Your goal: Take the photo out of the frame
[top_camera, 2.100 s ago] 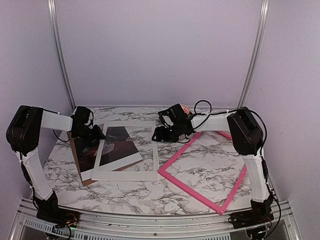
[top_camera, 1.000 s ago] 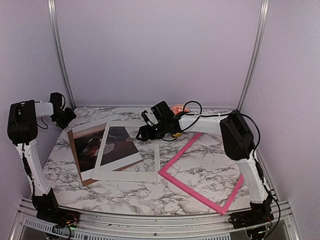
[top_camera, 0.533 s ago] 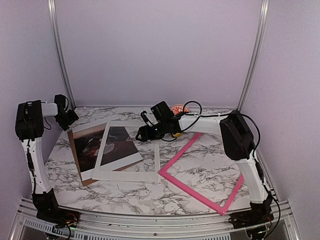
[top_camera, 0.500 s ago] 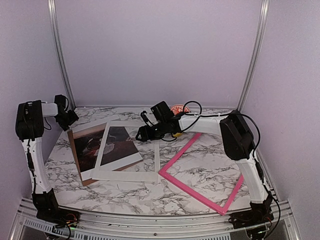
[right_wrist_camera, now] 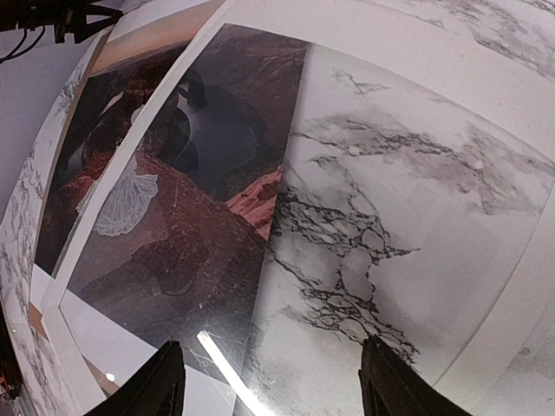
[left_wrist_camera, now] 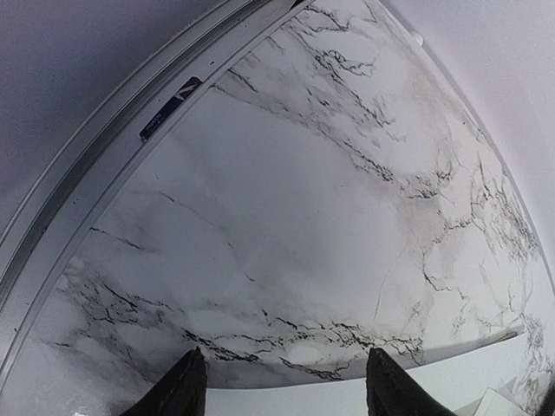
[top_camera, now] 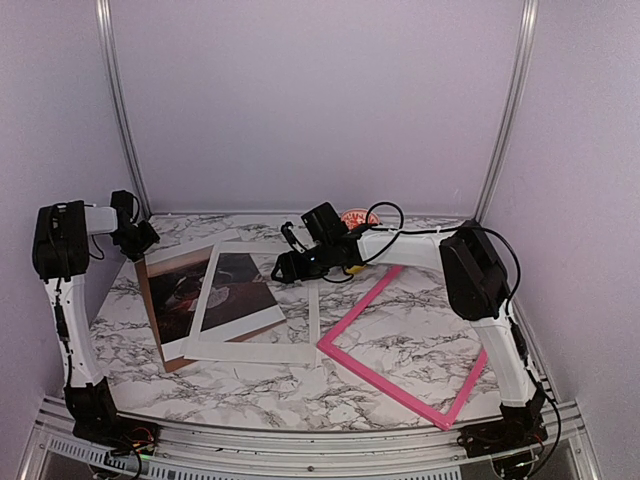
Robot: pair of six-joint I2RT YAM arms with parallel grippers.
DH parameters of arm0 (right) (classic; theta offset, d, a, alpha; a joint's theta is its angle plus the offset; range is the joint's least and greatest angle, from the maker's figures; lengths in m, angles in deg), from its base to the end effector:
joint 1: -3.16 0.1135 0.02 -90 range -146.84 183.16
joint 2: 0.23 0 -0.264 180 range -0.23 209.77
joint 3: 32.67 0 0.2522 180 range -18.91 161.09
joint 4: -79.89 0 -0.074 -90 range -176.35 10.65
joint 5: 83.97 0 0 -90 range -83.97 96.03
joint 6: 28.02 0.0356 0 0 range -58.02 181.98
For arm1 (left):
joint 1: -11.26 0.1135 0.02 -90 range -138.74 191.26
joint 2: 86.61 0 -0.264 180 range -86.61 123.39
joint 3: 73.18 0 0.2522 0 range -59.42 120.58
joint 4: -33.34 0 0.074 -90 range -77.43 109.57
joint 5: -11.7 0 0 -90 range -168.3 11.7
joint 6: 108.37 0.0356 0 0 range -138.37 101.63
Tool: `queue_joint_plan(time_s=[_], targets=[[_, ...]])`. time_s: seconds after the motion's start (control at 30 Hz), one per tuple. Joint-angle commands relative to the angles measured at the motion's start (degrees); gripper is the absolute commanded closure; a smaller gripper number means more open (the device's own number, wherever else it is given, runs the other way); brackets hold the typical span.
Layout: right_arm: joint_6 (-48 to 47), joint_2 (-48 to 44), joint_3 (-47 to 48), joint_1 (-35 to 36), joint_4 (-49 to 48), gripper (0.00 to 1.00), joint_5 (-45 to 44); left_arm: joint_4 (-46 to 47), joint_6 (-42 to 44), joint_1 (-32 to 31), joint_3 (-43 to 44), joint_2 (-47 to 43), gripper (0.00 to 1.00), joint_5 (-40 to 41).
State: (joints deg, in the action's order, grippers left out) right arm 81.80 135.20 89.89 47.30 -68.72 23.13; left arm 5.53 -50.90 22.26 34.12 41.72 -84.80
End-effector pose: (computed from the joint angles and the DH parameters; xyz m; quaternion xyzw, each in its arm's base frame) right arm 0.3740 0.3775 0.1672 -0.2484 0.8785 0.3197 0.2534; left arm 0.4829 0.0898 0.1477 -0.3281 0.8754 -0.1177 0.3349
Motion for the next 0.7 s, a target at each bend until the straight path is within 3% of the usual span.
queue_joint_plan(time_s=[0.0, 0.67], targets=[[-0.5, -2.0, -0.8, 0.5, -1.0, 0.33, 0.0, -1.5, 0.0, -0.4, -1.7, -2.6, 0.37, -1.3], [-0.1, -3.2, -3.7, 0.4, -2.5, 0.33, -0.2, 2.5, -3.2, -0.5, -7.4, -7.8, 0.50, -7.6]])
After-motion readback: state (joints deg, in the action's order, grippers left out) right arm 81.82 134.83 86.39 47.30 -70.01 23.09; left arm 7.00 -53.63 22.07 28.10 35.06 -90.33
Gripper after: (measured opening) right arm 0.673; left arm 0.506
